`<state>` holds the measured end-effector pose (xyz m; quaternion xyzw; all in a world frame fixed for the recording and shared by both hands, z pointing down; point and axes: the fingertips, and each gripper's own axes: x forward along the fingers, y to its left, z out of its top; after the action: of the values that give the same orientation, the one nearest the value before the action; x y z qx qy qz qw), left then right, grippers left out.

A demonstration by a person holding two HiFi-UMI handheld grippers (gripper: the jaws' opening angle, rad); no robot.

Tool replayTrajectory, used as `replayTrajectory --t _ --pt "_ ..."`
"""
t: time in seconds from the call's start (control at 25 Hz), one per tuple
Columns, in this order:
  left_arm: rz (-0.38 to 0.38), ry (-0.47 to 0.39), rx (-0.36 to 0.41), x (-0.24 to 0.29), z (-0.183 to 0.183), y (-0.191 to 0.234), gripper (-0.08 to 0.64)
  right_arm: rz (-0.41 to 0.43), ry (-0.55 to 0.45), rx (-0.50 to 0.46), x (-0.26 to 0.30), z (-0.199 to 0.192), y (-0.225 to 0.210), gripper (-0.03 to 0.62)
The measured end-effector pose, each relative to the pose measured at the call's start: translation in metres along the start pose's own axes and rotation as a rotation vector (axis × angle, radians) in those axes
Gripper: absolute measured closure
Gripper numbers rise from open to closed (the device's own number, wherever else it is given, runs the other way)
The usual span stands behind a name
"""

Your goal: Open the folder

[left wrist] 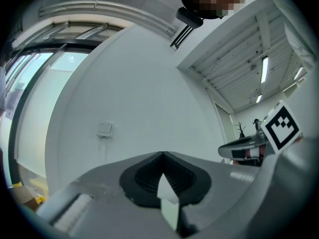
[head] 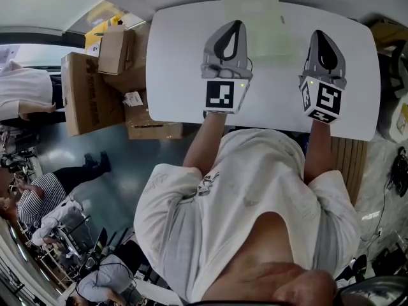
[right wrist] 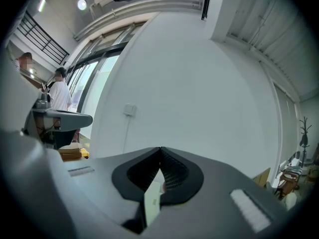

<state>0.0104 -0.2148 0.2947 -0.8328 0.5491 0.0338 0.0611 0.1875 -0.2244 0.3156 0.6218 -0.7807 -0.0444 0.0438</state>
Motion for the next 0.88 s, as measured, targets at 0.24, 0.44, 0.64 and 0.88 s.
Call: replayTrajectory --t 0.24,0.44,0.64,0.88 --pt "0.001 0.013 0.014 0.009 -0.004 -0.002 0.566 0.041 0.053 0.098 0.012 -0.023 0.000 0.591" --pt "0.001 0.009 0.025 0.015 -0.009 -0.004 0.566 0.045 0.083 0.084 0.017 -0.043 0.001 0.589" --pt "-0.015 -0.014 0.018 0.019 -0.018 -0.014 0.566 0.038 0.103 0.082 0.024 -0.065 -0.001 0.586" --pt "-0.036 -0.023 0.017 0.020 -0.029 -0.023 0.566 0.034 0.198 0.127 0.029 -0.112 -0.005 0.558"
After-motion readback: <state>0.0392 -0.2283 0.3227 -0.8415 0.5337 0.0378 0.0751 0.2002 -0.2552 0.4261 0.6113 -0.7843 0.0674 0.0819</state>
